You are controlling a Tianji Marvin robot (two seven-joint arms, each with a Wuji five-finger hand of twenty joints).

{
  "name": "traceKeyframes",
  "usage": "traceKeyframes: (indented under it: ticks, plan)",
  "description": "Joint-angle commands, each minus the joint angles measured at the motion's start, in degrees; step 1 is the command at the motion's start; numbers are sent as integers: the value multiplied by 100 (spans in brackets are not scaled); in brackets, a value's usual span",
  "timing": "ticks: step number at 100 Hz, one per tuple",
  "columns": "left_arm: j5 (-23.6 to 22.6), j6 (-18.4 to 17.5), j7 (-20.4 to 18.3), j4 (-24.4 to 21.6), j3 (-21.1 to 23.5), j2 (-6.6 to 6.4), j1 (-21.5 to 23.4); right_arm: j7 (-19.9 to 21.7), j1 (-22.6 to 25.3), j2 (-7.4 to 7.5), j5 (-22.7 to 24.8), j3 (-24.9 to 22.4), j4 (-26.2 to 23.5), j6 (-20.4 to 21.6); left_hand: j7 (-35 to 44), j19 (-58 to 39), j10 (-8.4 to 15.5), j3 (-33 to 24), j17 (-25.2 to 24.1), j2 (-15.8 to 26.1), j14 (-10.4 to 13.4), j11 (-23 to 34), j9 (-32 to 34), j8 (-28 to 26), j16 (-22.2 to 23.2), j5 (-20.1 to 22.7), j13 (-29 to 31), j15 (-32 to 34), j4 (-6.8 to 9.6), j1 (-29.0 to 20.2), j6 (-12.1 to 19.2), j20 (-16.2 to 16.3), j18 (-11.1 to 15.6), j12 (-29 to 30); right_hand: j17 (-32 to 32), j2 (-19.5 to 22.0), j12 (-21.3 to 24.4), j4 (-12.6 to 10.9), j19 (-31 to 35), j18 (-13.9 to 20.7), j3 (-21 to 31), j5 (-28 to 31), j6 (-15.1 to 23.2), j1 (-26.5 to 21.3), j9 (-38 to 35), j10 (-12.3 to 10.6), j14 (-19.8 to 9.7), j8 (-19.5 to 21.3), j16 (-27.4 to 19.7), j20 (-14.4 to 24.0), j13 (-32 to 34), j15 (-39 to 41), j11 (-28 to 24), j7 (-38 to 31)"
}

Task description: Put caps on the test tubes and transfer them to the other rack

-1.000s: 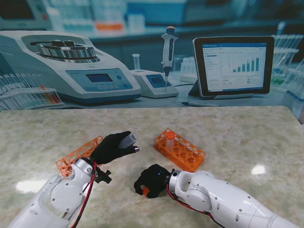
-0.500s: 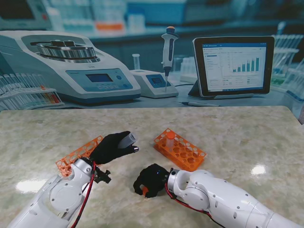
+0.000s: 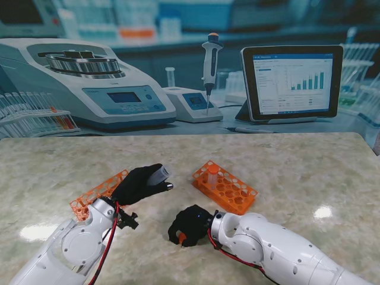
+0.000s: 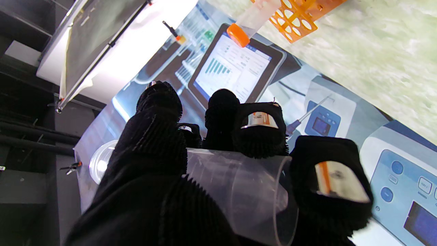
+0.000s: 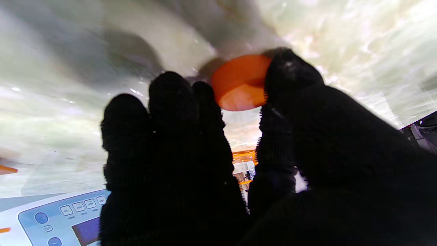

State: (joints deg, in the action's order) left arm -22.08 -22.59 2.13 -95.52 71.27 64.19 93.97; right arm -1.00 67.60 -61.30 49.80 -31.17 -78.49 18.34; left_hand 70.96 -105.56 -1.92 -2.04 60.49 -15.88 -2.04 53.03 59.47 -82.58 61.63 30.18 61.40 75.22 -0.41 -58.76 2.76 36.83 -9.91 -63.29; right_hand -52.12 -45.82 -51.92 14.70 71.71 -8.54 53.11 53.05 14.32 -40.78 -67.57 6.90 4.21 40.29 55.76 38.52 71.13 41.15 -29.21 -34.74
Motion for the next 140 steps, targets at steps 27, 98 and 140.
traceKeyframes:
  ticks: [27, 98, 140]
  plan:
    - [-7, 3, 1, -17, 9, 10, 23, 232, 159, 112, 5, 11, 78, 29, 329, -1164, 131, -92, 215, 353, 212, 74, 147, -178, -1, 34, 374, 359, 63, -101, 260, -8, 909, -7, -112, 1023, 267, -816, 193, 11, 2230, 645, -192, -1105, -679, -876, -302, 292, 170, 211, 254, 215, -89, -473]
    - [-20, 0, 17, -12, 31, 12, 26, -45, 214, 57, -57, -29, 235, 223, 329, -1164, 128, -95, 215, 345, 205, 69, 147, -178, -3, 34, 376, 343, 63, -106, 260, -8, 909, 0, -76, 742, 335, -709, 70, 57, 2332, 632, -117, -1060, -661, -942, -285, 317, -35, 178, 181, 113, -30, -419]
    - [-20, 4, 18, -3, 25, 13, 17, -13, 515, 182, 405, -400, -154, 329, 329, -1162, 134, -95, 214, 349, 191, 64, 142, -178, -10, 34, 372, 320, 61, -106, 260, -9, 908, 4, 1012, 171, 576, -294, 185, 56, 683, -715, -167, -574, 495, -833, -207, -666, -2, 470, -735, -469, 824, -150]
